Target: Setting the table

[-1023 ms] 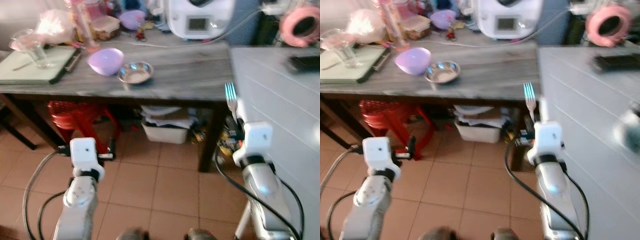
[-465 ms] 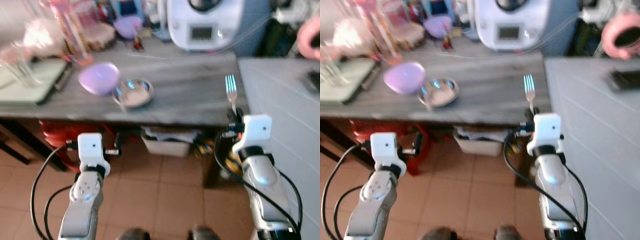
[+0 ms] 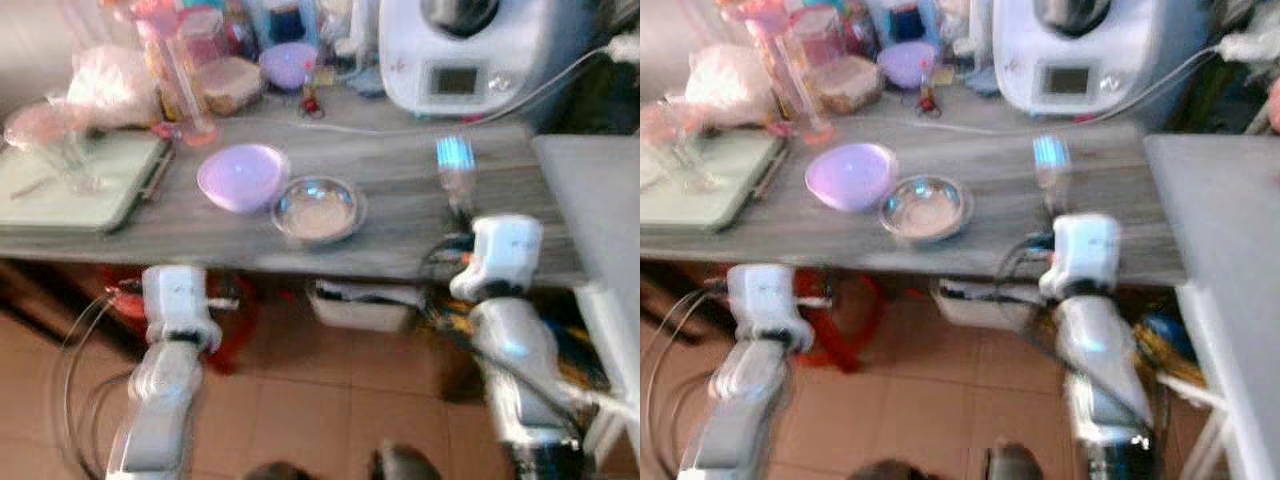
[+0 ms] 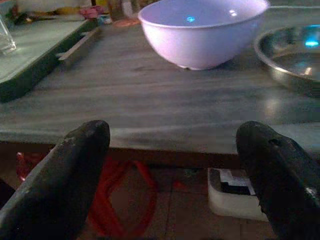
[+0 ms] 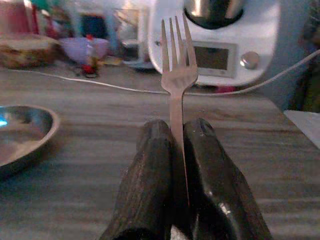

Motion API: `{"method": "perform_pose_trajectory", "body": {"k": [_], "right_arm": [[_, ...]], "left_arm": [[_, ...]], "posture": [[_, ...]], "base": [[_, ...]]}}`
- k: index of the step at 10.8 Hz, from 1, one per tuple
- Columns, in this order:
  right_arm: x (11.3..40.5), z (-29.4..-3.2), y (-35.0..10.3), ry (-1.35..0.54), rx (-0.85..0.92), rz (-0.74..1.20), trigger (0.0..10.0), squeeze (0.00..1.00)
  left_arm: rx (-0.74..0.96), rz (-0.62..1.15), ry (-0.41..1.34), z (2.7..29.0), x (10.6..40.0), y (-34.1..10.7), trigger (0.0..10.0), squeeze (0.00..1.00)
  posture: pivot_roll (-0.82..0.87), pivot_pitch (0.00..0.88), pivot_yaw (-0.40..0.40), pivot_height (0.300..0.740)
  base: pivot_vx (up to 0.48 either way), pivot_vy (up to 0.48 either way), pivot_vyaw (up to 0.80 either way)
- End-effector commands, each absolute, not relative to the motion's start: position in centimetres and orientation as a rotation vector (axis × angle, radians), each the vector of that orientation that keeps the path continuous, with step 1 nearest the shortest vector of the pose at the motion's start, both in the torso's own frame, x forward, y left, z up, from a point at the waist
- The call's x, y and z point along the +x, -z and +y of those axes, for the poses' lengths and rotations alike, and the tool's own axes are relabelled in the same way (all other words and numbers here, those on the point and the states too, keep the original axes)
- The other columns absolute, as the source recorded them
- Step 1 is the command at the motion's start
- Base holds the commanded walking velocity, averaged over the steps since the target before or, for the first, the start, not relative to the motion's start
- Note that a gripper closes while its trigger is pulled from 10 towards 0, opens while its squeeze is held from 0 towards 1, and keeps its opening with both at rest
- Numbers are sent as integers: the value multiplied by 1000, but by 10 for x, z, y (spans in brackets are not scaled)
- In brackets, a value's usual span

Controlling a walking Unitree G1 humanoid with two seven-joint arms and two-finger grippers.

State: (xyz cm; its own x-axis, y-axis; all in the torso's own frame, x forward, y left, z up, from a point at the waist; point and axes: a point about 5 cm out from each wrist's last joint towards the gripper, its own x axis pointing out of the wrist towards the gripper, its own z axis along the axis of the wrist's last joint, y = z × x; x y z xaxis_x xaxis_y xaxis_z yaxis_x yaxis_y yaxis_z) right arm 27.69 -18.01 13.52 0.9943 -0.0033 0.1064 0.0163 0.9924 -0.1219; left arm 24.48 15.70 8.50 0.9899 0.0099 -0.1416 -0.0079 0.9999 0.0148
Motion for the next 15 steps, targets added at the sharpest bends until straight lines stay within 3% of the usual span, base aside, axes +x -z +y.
{"method": "perform_pose_trajectory", "body": {"k": [1, 8, 15], "right_arm": [[279, -173, -141, 10, -113, -134, 10000, 0], [296, -207, -129, 230, -16, -6, 10000, 0], [323, -193, -126, 188, 125, 76, 10000, 0]], "left_arm": [[53, 118, -29, 167, 246, -90, 10000, 0], [53, 87, 18, 162, 236, -98, 10000, 0], [78, 110, 49, 168, 226, -103, 10000, 0]], "posture": [[-22, 54, 90, 740], [3, 117, 96, 740], [51, 179, 122, 740]], "base": [[371, 0, 0], [0, 0, 0], [0, 0, 0]]}}
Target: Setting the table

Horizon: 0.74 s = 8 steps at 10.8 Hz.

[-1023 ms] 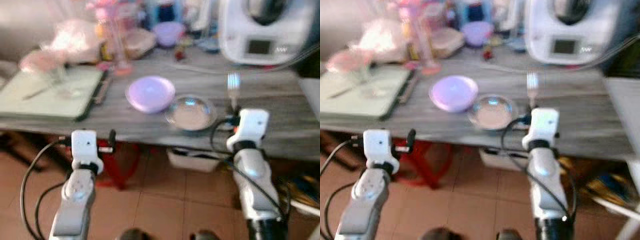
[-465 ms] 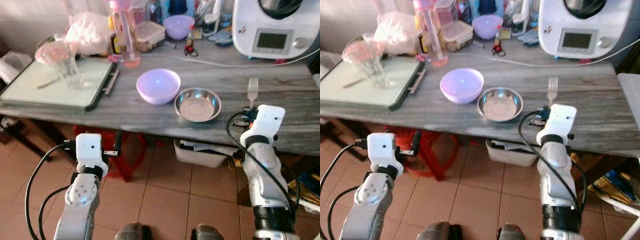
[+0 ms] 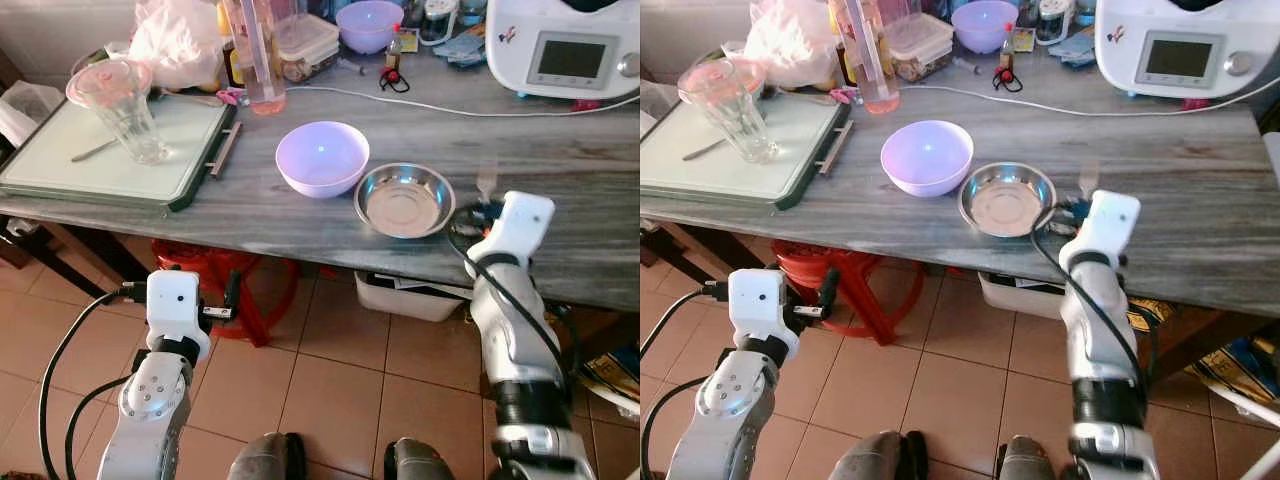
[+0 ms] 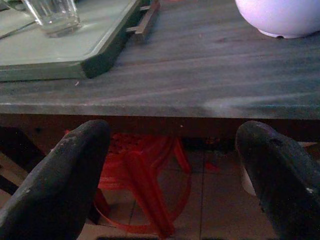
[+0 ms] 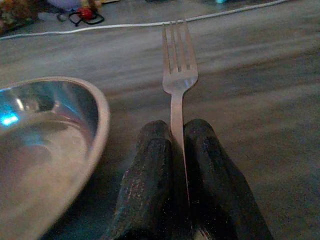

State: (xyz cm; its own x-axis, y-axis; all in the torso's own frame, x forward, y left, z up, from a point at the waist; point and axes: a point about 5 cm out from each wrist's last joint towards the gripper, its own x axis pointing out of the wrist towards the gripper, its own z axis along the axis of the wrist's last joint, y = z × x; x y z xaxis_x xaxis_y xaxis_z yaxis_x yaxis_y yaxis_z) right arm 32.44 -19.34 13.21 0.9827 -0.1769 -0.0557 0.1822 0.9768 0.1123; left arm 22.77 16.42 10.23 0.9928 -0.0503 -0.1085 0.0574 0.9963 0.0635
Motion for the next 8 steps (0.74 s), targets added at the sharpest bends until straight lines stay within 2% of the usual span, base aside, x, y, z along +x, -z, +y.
{"method": "perform_pose_trajectory", "body": {"k": [1, 4, 8], "right_arm": [[326, -189, -125, 166, 147, 90, 10000, 0], [333, -181, -123, 122, 192, 126, 10000, 0], [320, -196, -115, 170, 152, 172, 10000, 0]], "left_arm": [[80, 111, 54, 168, 226, -104, 10000, 0], [86, 114, 61, 169, 228, -105, 10000, 0], [83, 110, 65, 168, 229, -106, 10000, 0]], "posture": [[54, 180, 124, 740], [61, 178, 124, 740], [52, 169, 121, 740]], "base": [[0, 0, 0], [0, 0, 0], [0, 0, 0]]}}
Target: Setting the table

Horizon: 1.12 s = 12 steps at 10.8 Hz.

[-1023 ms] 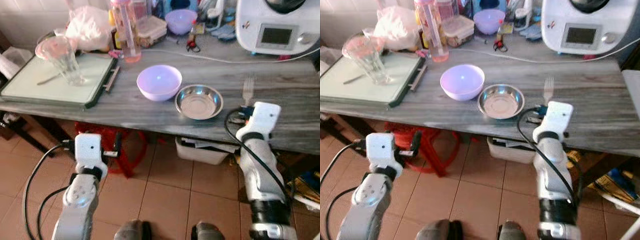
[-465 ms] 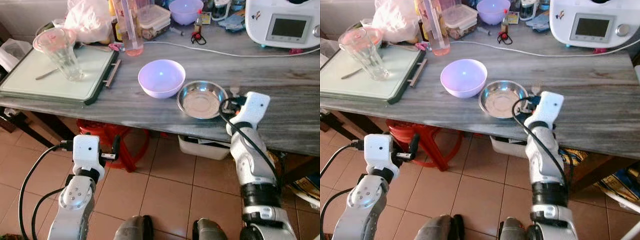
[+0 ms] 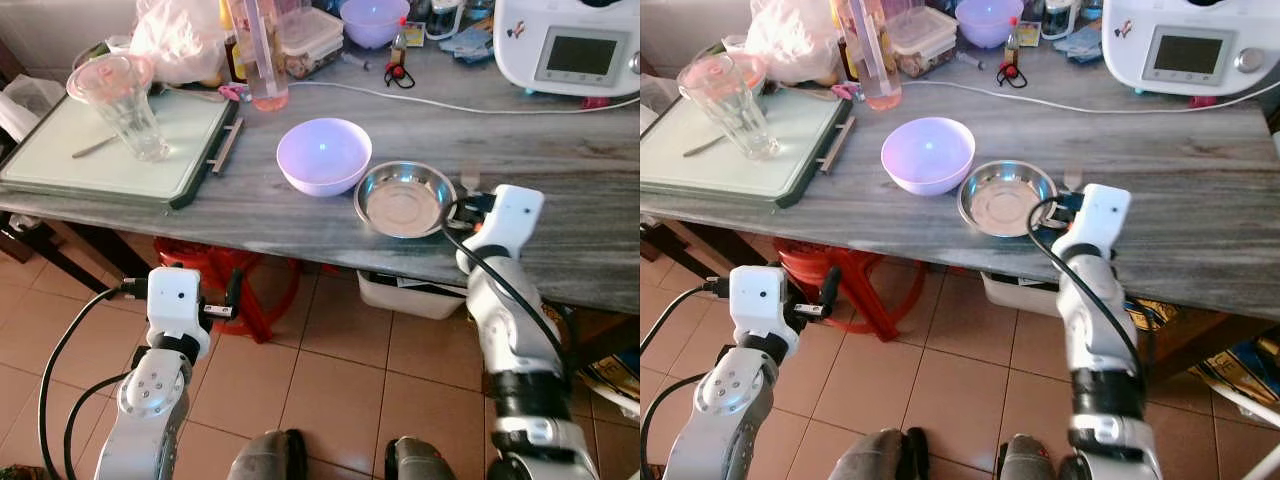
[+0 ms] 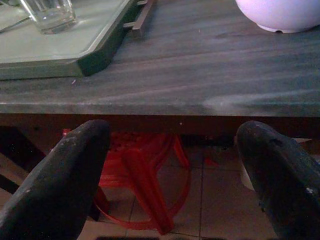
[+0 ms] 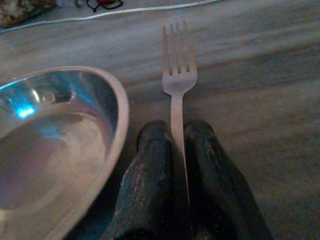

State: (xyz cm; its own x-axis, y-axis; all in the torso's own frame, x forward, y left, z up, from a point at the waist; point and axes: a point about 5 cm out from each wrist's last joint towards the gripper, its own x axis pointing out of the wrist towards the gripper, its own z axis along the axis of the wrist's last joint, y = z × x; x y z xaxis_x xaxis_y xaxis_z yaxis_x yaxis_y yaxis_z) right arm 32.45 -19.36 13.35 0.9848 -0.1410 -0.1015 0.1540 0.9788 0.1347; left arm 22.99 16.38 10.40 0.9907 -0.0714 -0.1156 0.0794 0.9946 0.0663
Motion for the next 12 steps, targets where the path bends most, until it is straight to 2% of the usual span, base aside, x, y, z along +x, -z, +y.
{"method": "perform_pose_trajectory", "body": {"k": [1, 5, 6, 7, 11, 12], "right_arm": [[316, -198, -113, 179, 148, 189, 10000, 0], [307, -201, -108, 205, 158, 212, 10000, 0], [309, -201, -109, 202, 167, 213, 10000, 773], [309, -201, -110, 201, 169, 214, 10000, 1000], [309, -205, -116, 214, 156, 187, 10000, 1000], [308, -206, -121, 211, 144, 152, 10000, 737]], "left_arm": [[82, 111, 69, 168, 230, -106, 10000, 0], [78, 112, 80, 166, 230, -106, 10000, 0], [76, 112, 81, 166, 231, -106, 10000, 0], [76, 112, 81, 166, 231, -106, 10000, 0], [69, 116, 83, 164, 231, -105, 10000, 0], [66, 116, 83, 164, 231, -104, 10000, 0]], "posture": [[48, 167, 122, 740], [45, 168, 122, 740], [46, 168, 121, 740], [47, 168, 120, 740], [39, 171, 118, 740], [35, 170, 117, 740]], "base": [[0, 0, 0], [0, 0, 0], [0, 0, 0], [0, 0, 0], [0, 0, 0], [0, 0, 0]]}}
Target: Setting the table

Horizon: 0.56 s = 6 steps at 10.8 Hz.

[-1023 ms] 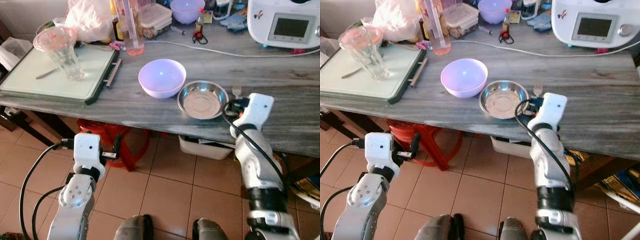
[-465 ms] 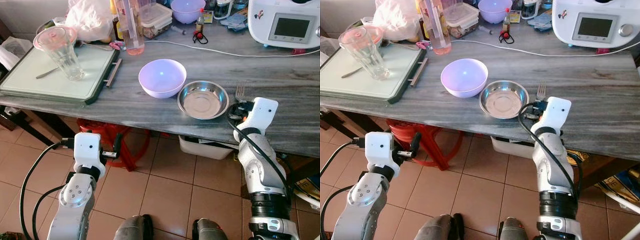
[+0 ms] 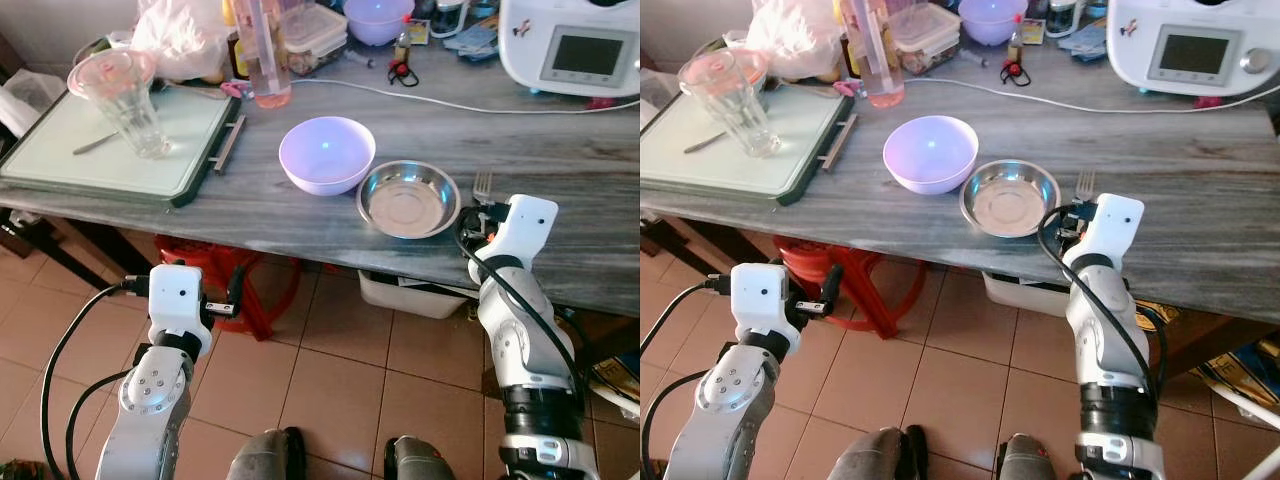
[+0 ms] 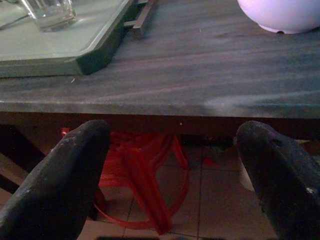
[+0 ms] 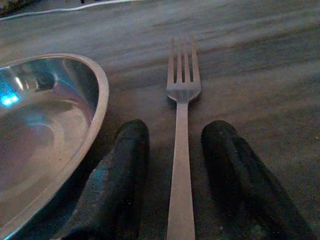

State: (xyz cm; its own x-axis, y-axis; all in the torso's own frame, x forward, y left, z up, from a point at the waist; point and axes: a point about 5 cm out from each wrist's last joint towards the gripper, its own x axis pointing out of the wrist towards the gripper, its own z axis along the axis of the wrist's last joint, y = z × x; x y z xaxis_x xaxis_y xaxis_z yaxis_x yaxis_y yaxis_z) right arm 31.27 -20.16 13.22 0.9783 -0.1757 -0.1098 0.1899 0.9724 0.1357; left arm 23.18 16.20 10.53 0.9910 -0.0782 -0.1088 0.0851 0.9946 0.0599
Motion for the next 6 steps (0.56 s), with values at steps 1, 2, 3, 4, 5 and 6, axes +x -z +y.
{"method": "perform_pose_trajectory", "body": {"k": [1, 2, 3, 4, 5, 6], "right_arm": [[308, -207, -124, 210, 146, 129, 10000, 110], [310, -206, -131, 189, 132, 87, 10000, 0], [311, -207, -138, 186, 105, 46, 10000, 0], [312, -208, -142, 189, 100, 29, 10000, 0], [312, -210, -146, 195, 92, 8, 10000, 0], [312, -211, -149, 199, 86, -11, 10000, 0]], "left_arm": [[65, 114, 84, 163, 232, -105, 10000, 0], [59, 114, 83, 162, 233, -104, 10000, 0], [53, 113, 95, 159, 231, -104, 10000, 0], [51, 110, 91, 160, 232, -104, 10000, 0], [50, 105, 87, 160, 233, -104, 10000, 0], [49, 103, 88, 160, 233, -105, 10000, 0]], "posture": [[32, 170, 117, 740], [32, 167, 117, 740], [31, 166, 115, 740], [31, 164, 113, 740], [29, 161, 113, 740], [29, 161, 113, 740]], "base": [[0, 0, 0], [0, 0, 0], [0, 0, 0], [0, 0, 0], [0, 0, 0], [0, 0, 0]]}}
